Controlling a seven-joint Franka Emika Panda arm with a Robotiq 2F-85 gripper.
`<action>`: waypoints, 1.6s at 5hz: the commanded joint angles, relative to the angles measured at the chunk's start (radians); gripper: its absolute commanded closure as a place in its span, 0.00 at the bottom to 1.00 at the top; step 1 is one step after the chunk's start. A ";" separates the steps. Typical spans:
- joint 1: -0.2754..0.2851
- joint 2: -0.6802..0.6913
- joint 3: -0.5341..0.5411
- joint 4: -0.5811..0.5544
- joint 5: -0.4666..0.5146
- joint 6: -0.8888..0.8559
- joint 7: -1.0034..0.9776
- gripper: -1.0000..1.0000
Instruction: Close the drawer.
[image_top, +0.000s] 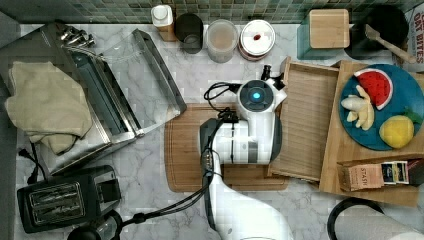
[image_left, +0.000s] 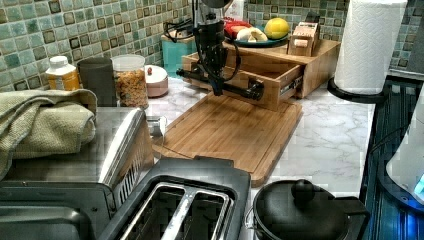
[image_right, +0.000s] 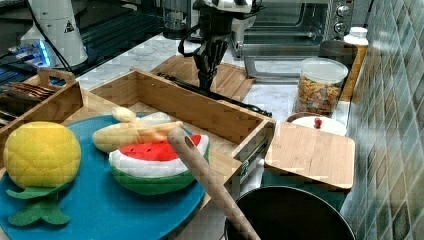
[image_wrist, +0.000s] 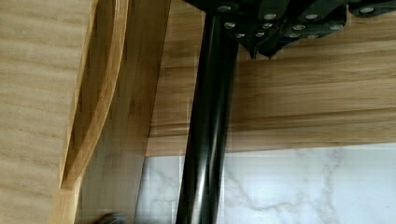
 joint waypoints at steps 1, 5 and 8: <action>-0.236 -0.030 -0.200 0.181 -0.012 -0.039 -0.217 1.00; -0.267 -0.025 -0.293 0.161 -0.148 0.096 -0.166 1.00; -0.269 -0.025 -0.290 0.162 -0.149 0.096 -0.166 1.00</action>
